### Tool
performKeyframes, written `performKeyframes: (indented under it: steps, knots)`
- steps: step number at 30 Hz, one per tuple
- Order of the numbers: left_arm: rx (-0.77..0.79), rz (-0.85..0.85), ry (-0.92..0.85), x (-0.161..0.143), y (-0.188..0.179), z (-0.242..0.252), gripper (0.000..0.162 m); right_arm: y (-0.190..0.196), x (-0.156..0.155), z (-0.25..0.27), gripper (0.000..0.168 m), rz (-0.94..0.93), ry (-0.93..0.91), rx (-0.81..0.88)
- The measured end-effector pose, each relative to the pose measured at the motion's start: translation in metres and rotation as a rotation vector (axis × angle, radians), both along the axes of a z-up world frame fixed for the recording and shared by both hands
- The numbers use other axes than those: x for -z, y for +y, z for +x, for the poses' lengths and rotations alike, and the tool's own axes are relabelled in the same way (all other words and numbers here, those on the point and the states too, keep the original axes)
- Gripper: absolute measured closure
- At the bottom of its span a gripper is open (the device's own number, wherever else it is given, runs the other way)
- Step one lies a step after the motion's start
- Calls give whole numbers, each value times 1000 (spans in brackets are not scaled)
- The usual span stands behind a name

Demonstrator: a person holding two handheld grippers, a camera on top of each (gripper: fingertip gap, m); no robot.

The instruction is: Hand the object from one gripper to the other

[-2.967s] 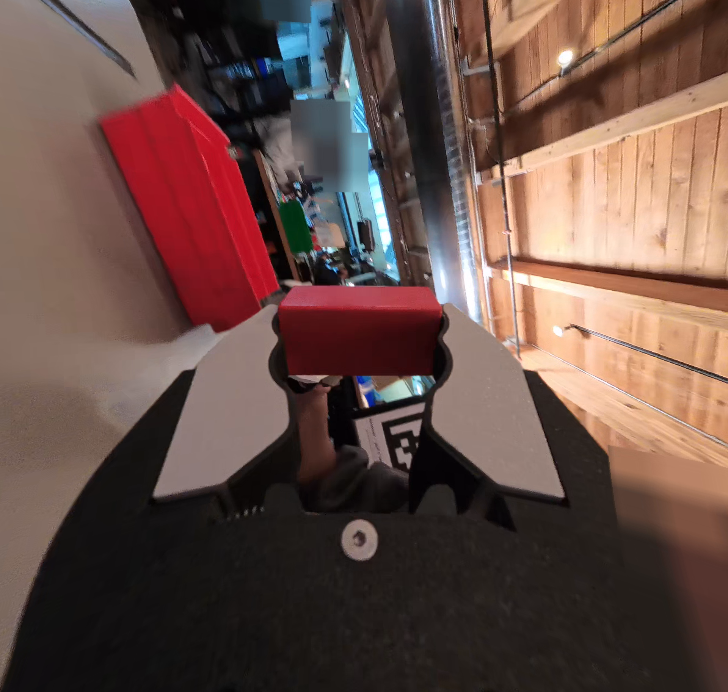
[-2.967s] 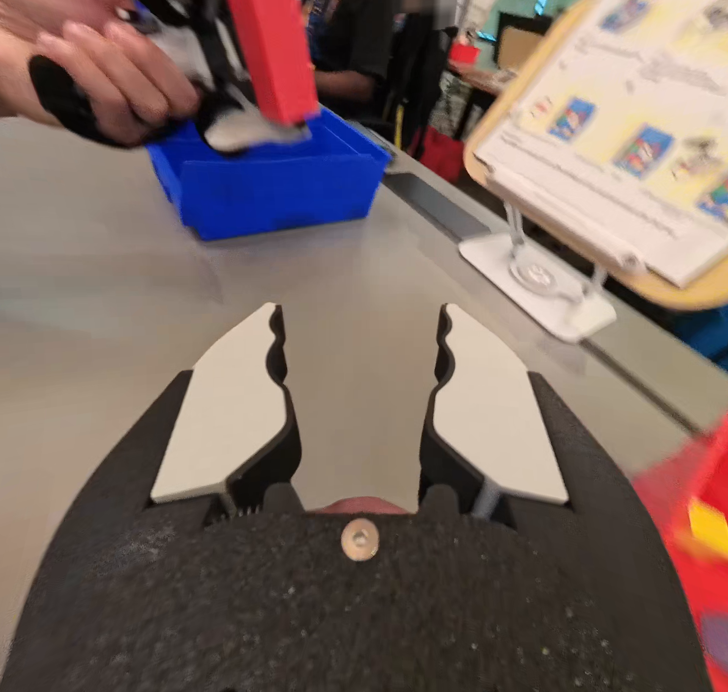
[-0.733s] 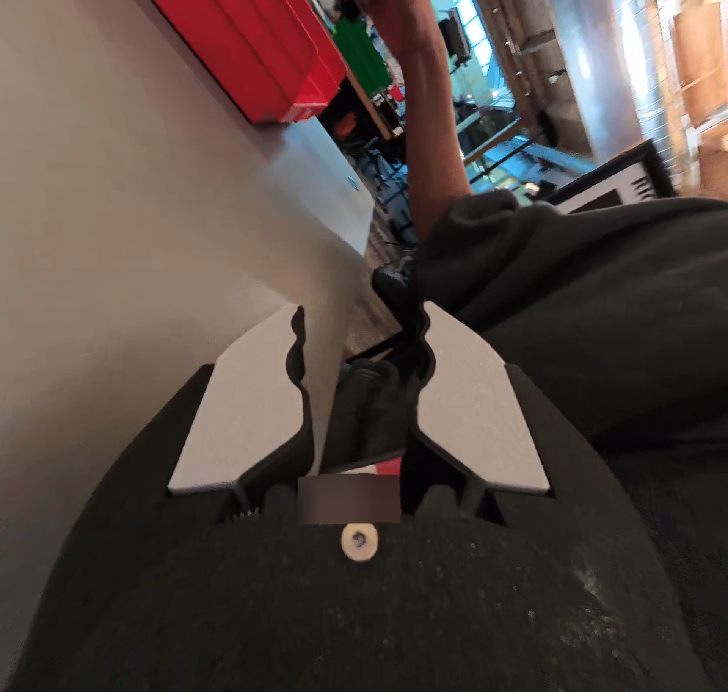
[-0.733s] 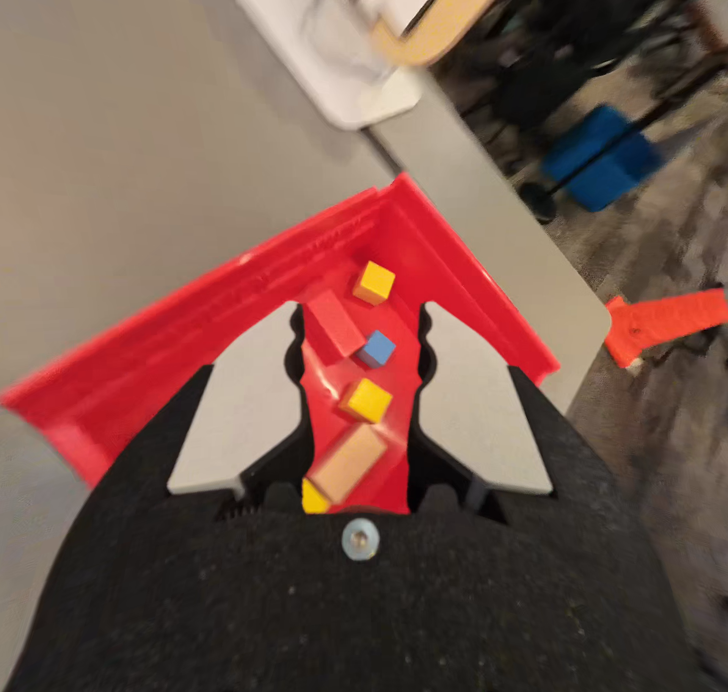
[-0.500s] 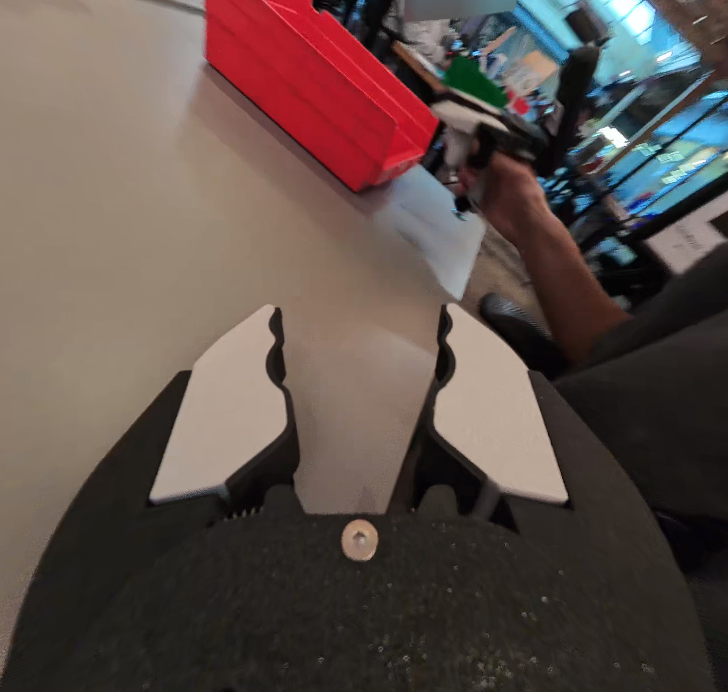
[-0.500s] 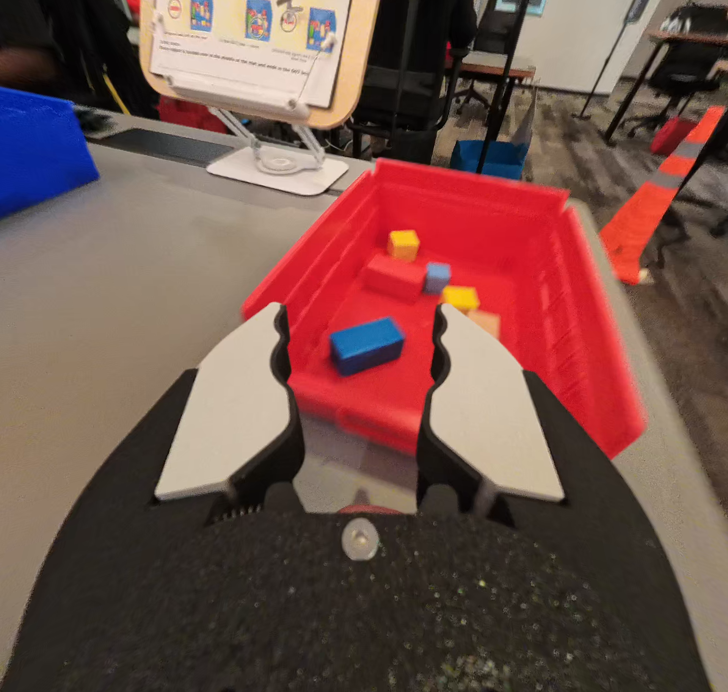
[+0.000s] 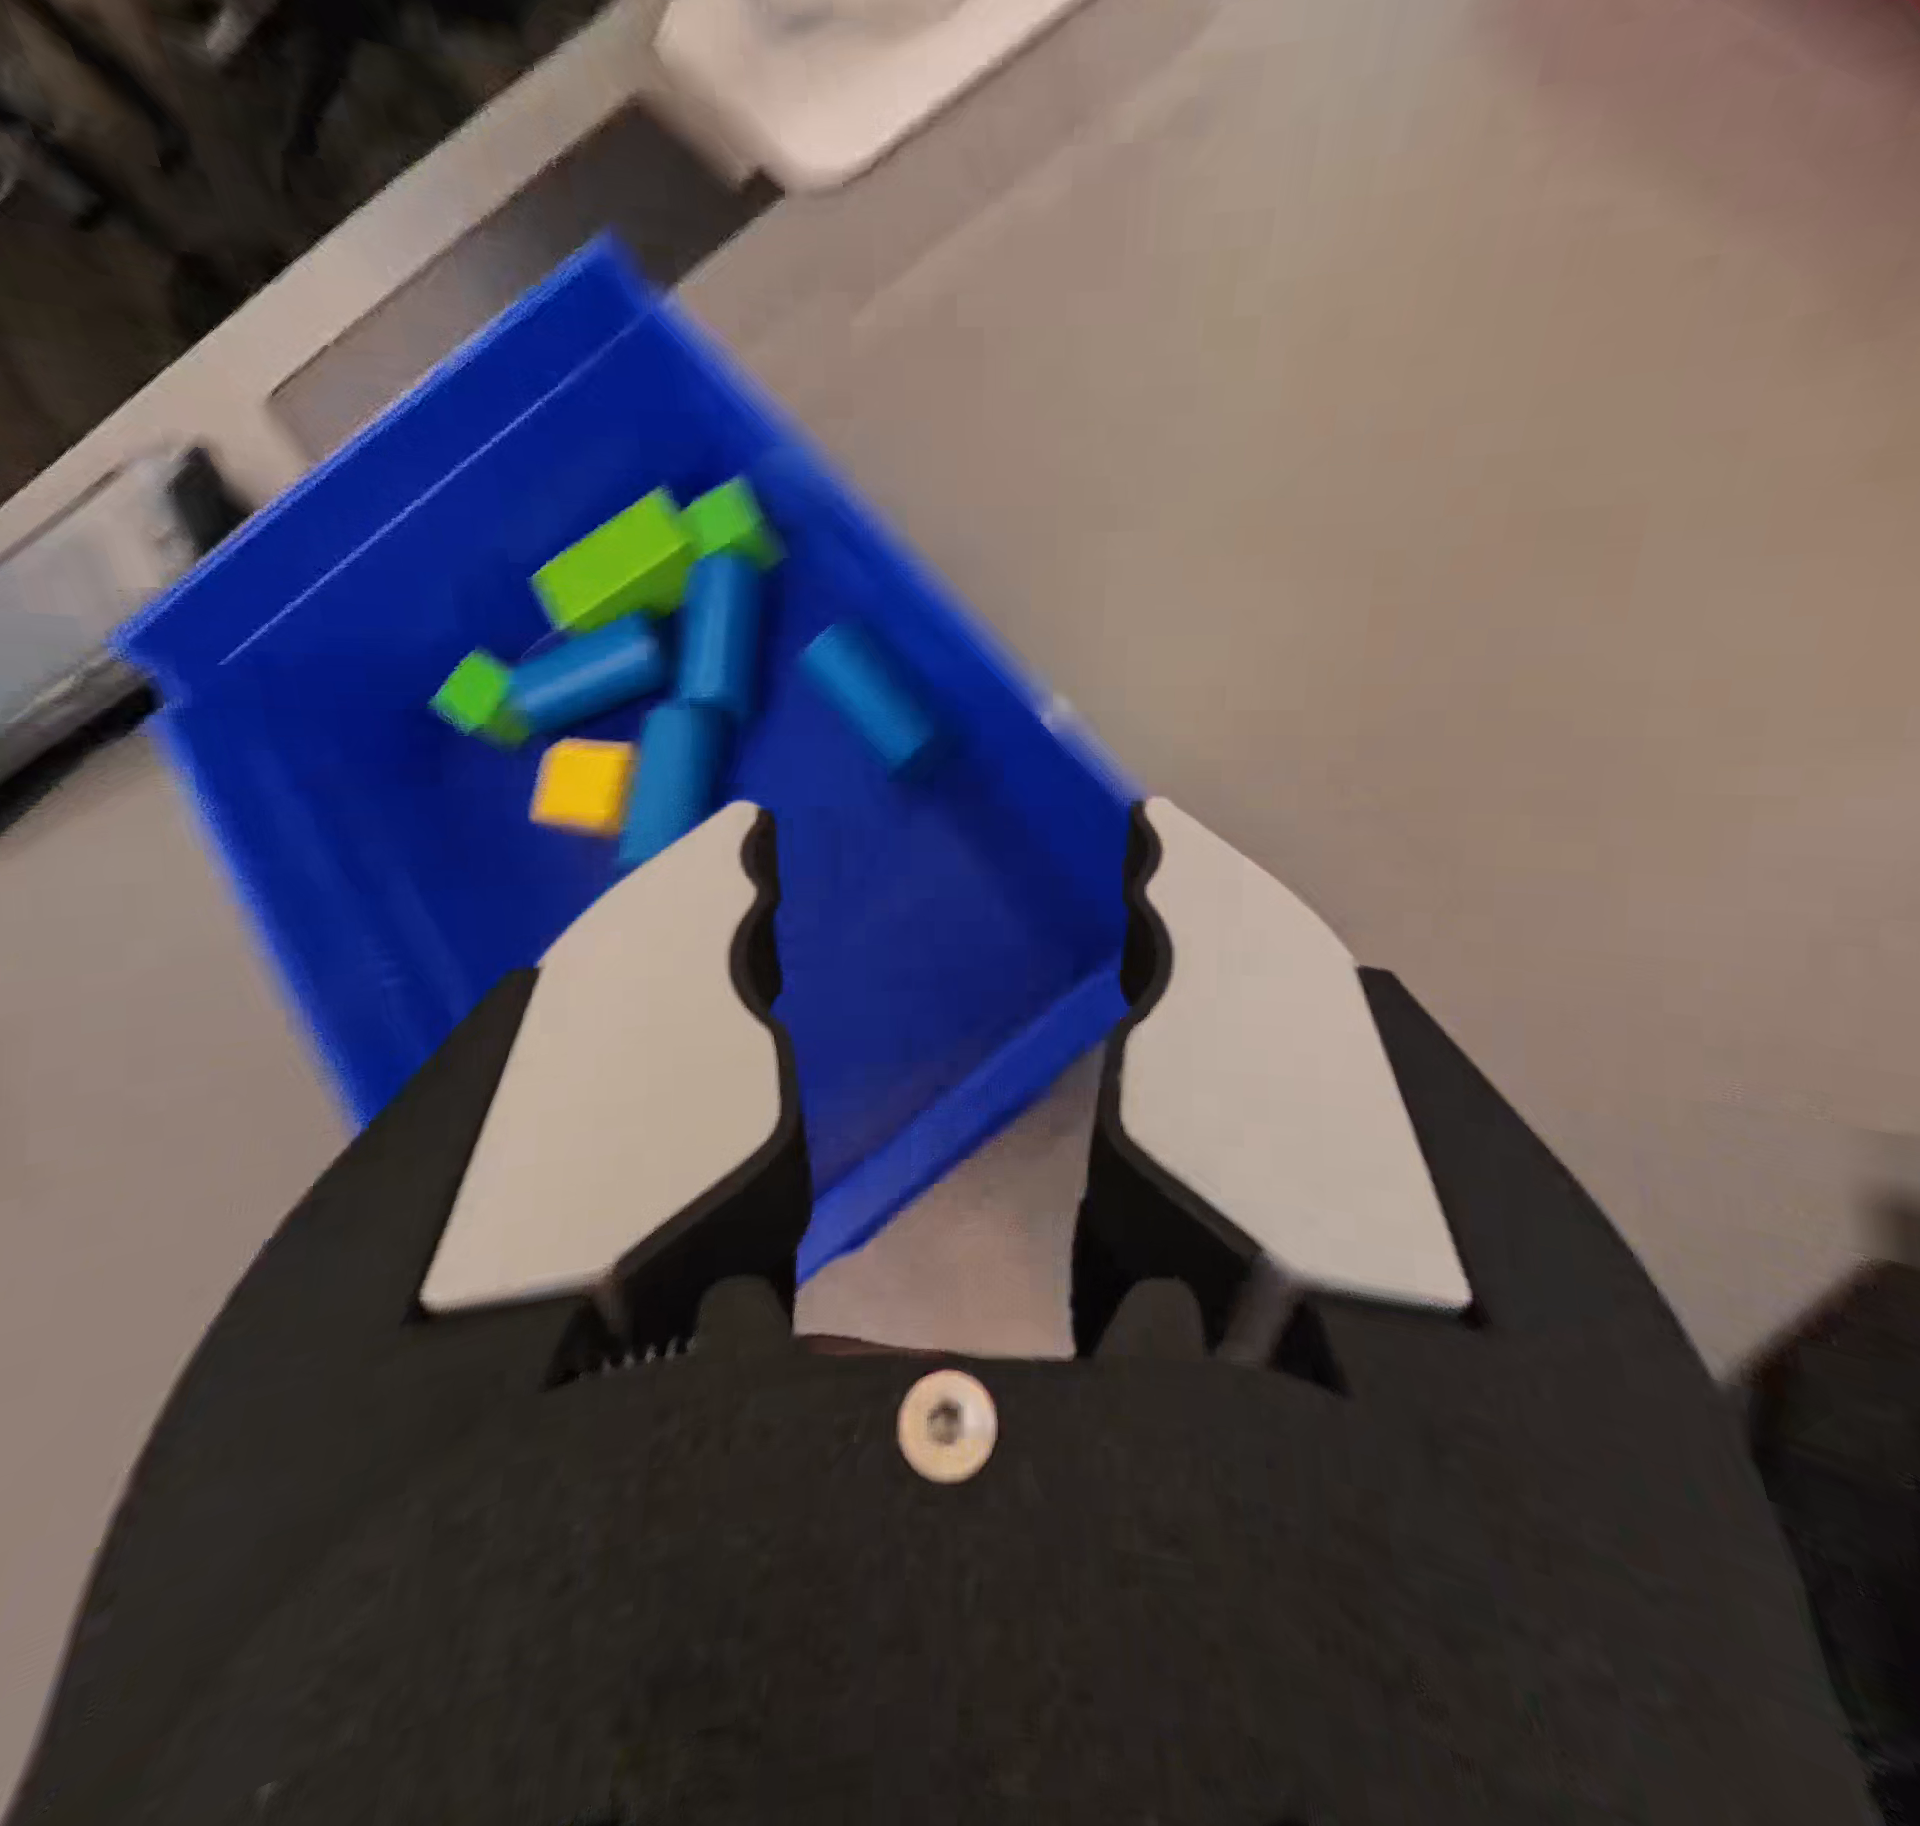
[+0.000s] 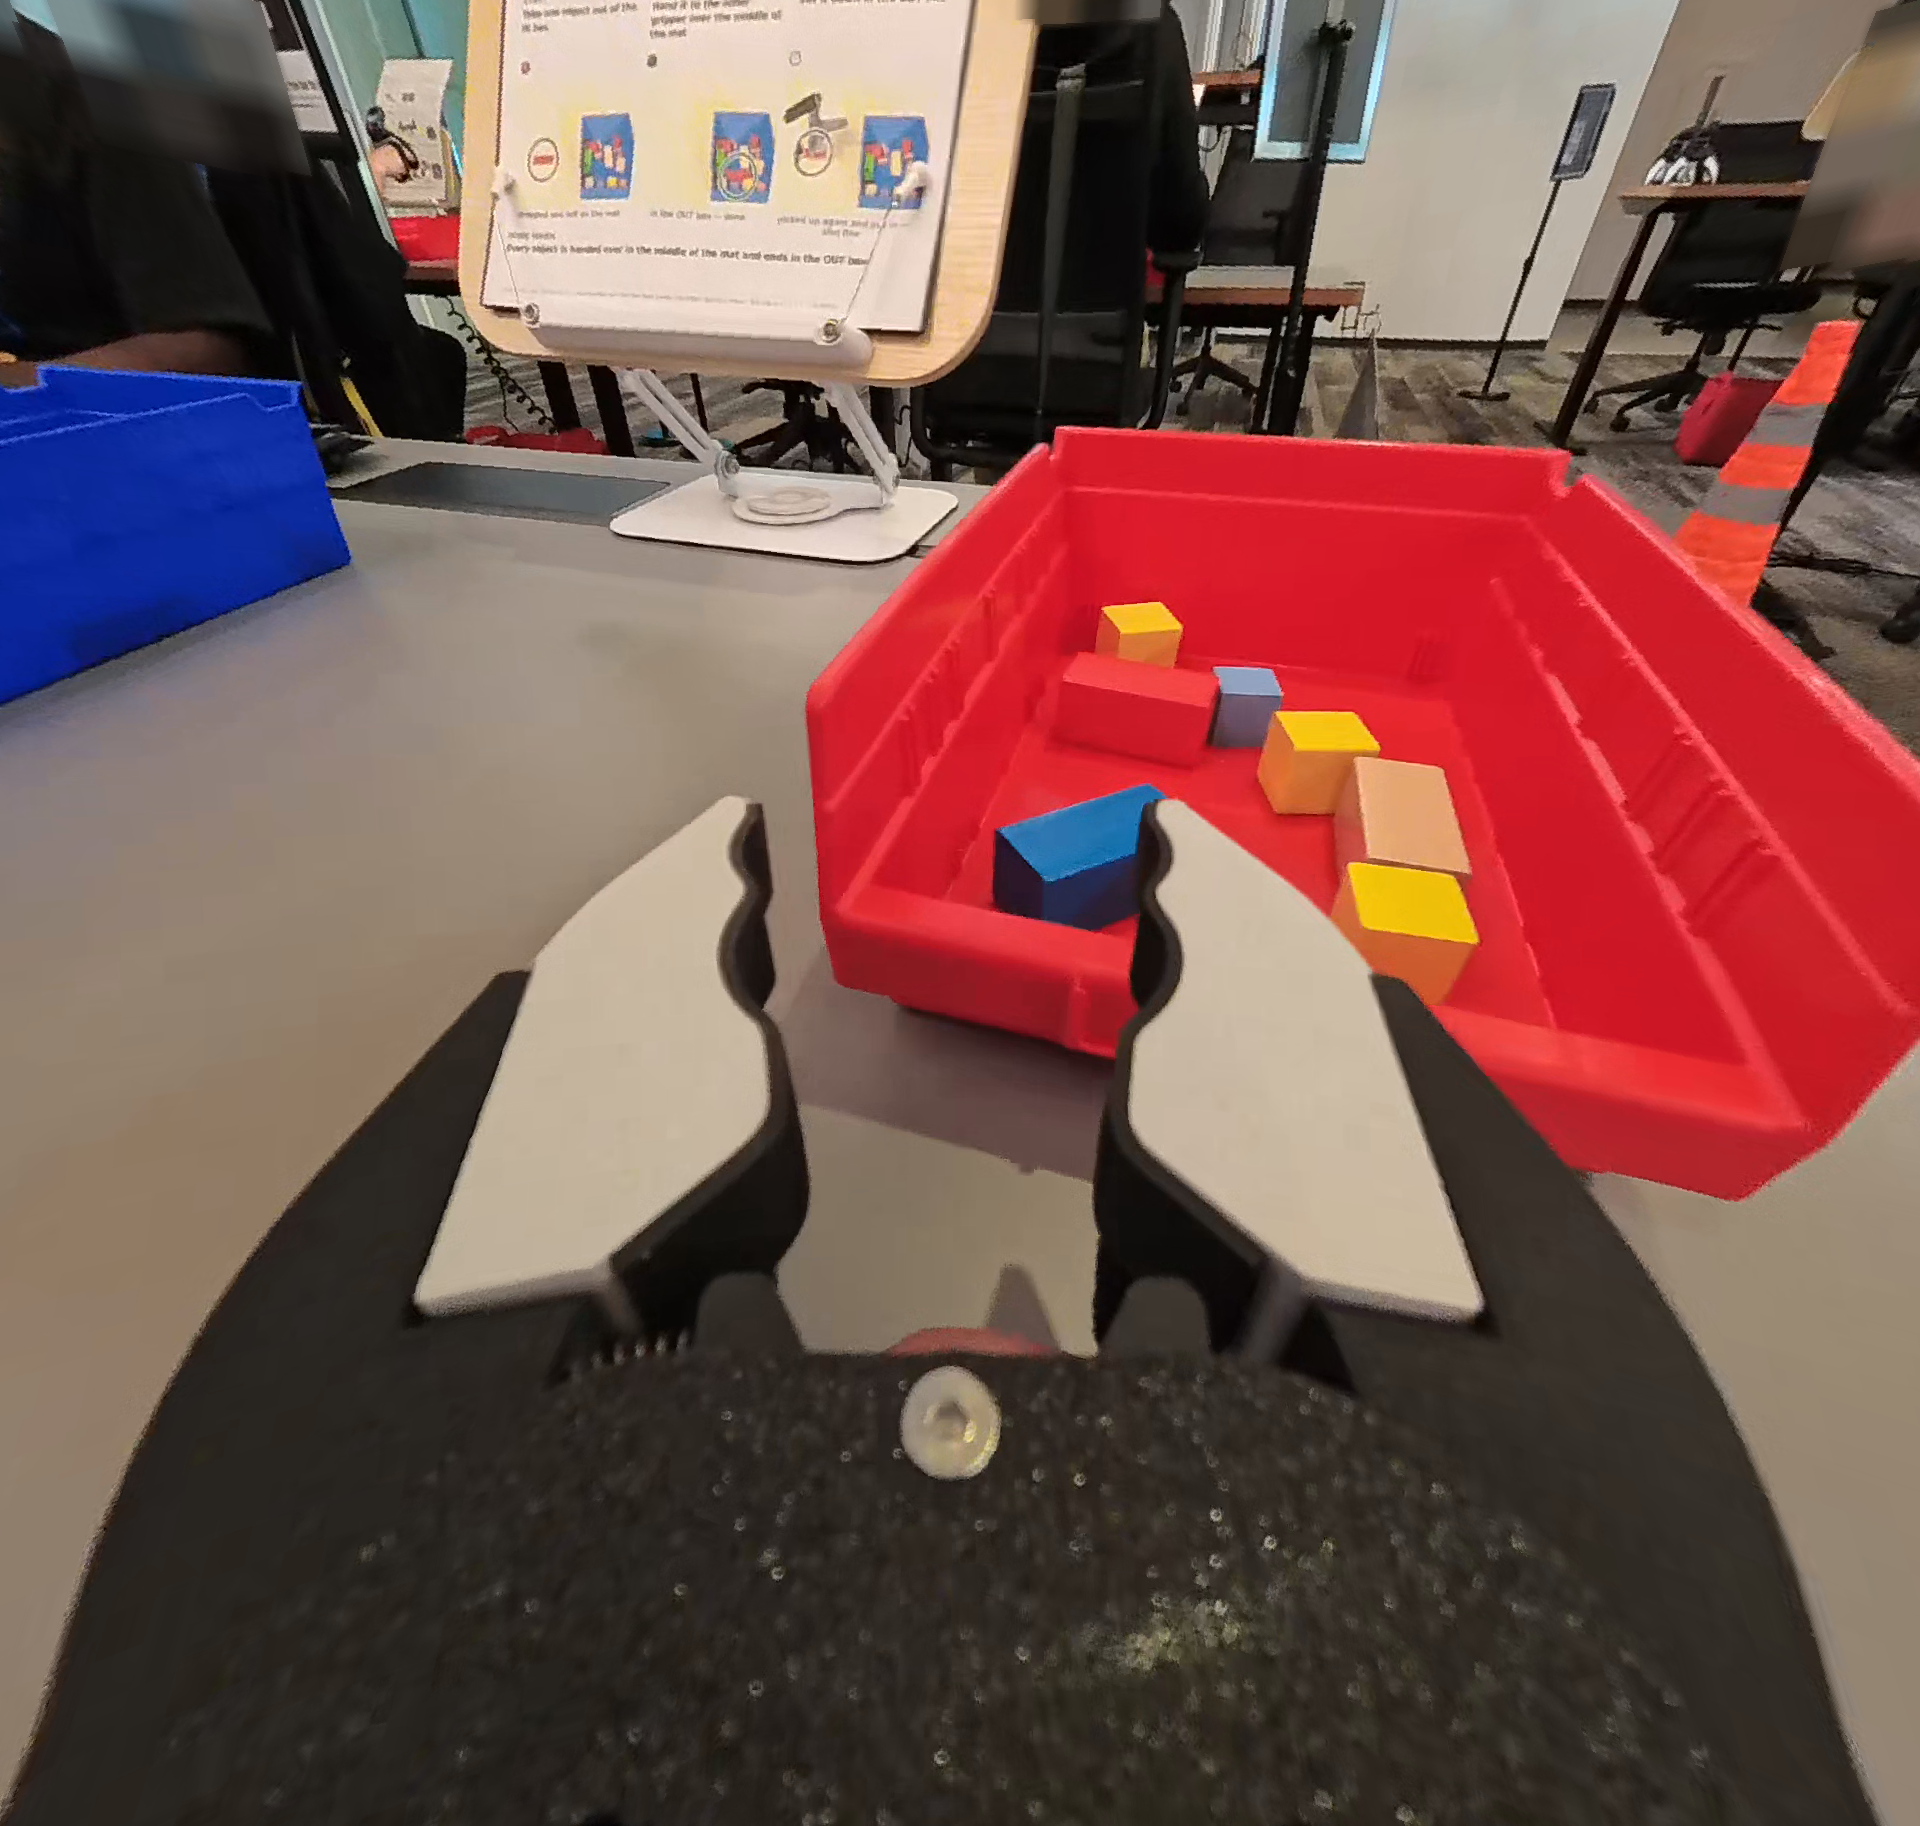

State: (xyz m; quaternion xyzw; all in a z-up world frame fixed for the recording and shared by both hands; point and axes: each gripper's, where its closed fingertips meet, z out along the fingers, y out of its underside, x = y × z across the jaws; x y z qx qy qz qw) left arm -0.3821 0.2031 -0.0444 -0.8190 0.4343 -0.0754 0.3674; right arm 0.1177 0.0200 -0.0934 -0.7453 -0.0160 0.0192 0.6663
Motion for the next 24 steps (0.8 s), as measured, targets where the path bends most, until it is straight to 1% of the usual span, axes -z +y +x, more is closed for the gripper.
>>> performKeyframes:
  steps: [2,3,5,7,9,11,13,19,21,22,24]
  knots:
    - [-52,-16,172,23,33,-22,99,2,-3,-4,101,13,-20,-19]
    - [-56,-33,233,34,46,-28,102,3,-4,-5,101,13,-39,-24]
    - [-54,-90,314,59,67,-34,109,3,-6,-6,101,17,-76,-29]
    - [-42,-154,375,83,82,-37,111,3,-6,-7,101,23,-89,-36]
    - [-49,-195,436,100,95,-43,112,1,-5,-6,101,19,-80,-39]
    - [-66,-191,471,108,108,-48,111,-1,-6,-3,101,30,-66,-33]
    - [-68,-219,456,114,114,-47,112,-2,-7,0,101,29,-51,-30]
    - [-49,-242,450,121,116,-39,123,0,-6,3,101,29,10,-42]
    - [-48,-253,491,130,117,-42,121,2,-5,1,101,28,13,-48]
    - [-50,-257,509,134,118,-44,117,3,-5,0,101,26,11,-53]
    - [-59,-273,528,141,121,-47,116,4,-4,-3,101,21,5,-63]
